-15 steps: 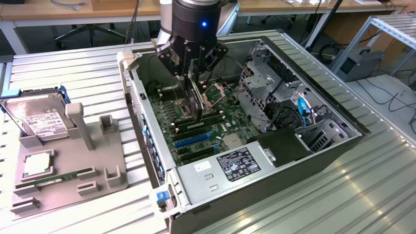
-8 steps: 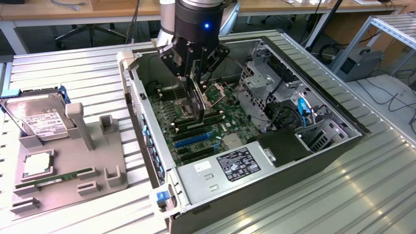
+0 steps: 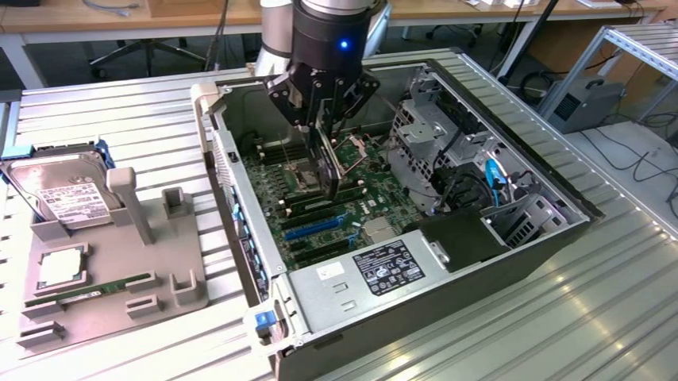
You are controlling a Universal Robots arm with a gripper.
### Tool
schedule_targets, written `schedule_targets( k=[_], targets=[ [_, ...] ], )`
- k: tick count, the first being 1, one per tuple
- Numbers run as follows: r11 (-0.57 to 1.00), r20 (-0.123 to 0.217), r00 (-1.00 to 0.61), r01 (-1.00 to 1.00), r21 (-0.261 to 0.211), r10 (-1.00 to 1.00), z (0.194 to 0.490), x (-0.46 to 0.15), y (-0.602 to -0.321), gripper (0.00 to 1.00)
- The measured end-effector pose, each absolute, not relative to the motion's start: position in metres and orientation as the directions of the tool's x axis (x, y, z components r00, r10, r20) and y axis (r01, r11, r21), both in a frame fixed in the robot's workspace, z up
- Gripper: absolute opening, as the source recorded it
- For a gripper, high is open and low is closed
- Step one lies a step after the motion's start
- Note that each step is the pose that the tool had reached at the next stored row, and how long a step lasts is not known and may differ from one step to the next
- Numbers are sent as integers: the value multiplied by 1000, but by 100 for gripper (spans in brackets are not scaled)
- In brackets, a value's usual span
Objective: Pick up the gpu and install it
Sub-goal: 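Pick up the gpu and move the gpu toward the slot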
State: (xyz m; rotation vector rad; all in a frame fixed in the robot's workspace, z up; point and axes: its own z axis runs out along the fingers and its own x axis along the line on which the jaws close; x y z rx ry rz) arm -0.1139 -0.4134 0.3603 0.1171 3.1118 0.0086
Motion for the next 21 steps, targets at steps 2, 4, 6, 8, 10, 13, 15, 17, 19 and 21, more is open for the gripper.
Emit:
schedule_targets(
  k=[2,4,6,8,10,13,15,17,19,21],
  targets=[
    [997,-27,-997,75,7,75,360,-113,-413,27],
    [997,-27,-997,75,6,75,360,-112,-413,27],
    [997,-27,-997,75,6,75,359,-111,-413,27],
    [997,-27,-997,75,6,75,359,-110,-413,27],
    [997,-27,-997,75,6,75,359,-109,-413,27],
    [997,-27,-997,75,7,75,358,-108,-413,27],
    [997,-27,-997,75,6,75,358,-106,-413,27],
    [997,-27,-997,75,7,75,357,-105,-413,27],
    [997,-27,-997,75,6,75,357,-104,-413,27],
    [997,-27,-997,75,6,75,357,-103,-413,27]
  ],
)
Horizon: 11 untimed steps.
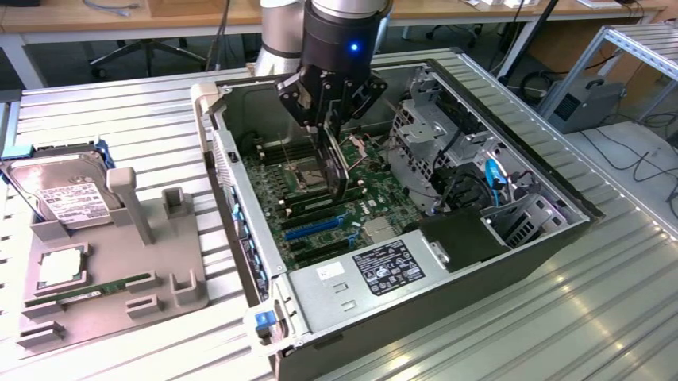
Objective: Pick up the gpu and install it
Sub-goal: 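Pick up the gpu and move the gpu toward the slot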
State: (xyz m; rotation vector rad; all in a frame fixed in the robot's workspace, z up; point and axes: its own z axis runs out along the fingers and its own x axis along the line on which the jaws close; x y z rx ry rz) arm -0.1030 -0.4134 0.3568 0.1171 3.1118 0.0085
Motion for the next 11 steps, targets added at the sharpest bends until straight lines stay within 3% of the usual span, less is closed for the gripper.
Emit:
schedule_targets(
  k=[11],
  targets=[
    [997,-27,-997,75,6,75,355,-96,-413,27]
  ],
)
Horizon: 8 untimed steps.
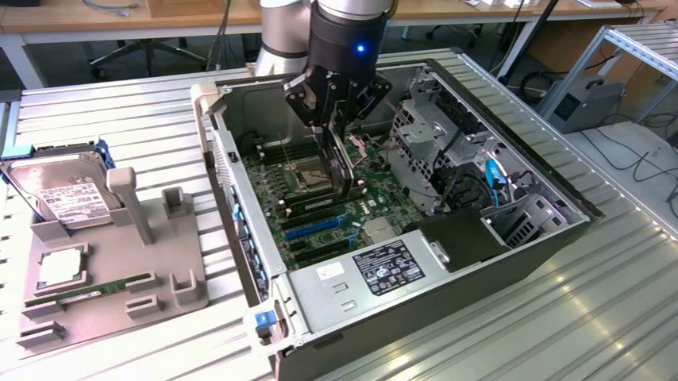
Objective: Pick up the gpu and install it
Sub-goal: 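Pick up the gpu and move the gpu toward the slot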
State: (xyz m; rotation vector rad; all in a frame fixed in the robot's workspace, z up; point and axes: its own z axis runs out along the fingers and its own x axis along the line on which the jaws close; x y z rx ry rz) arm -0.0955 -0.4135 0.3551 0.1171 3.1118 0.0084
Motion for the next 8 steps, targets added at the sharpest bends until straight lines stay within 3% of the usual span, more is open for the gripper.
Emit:
schedule_targets(
  k=[8],
  targets=[
    [997,-27,-997,75,6,75,354,-90,-413,27]
  ],
)
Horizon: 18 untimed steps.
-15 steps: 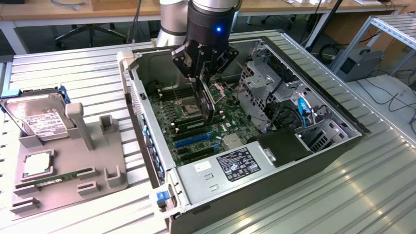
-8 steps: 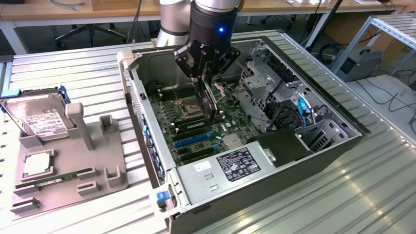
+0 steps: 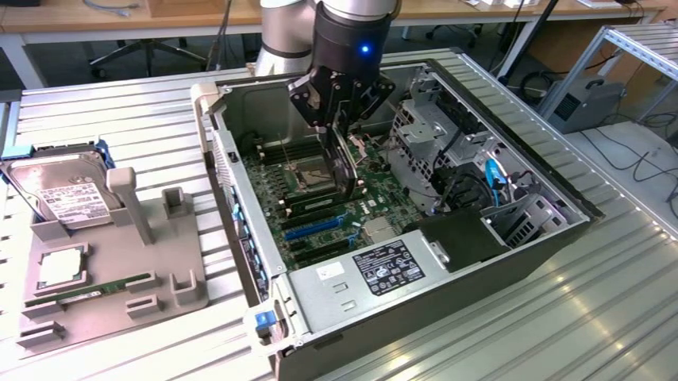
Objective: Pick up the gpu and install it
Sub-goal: 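Pick up the gpu and move the gpu toward the slot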
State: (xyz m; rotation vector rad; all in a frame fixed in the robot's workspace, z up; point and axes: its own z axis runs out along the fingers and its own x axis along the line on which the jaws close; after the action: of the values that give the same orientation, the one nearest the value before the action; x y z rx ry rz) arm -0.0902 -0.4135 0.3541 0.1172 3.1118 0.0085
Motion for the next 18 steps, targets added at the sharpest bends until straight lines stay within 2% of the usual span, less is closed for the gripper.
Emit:
schedule_targets(
  k=[18],
  targets=[
    [997,-27,-997,75,6,75,352,-78,-413,27]
  ],
)
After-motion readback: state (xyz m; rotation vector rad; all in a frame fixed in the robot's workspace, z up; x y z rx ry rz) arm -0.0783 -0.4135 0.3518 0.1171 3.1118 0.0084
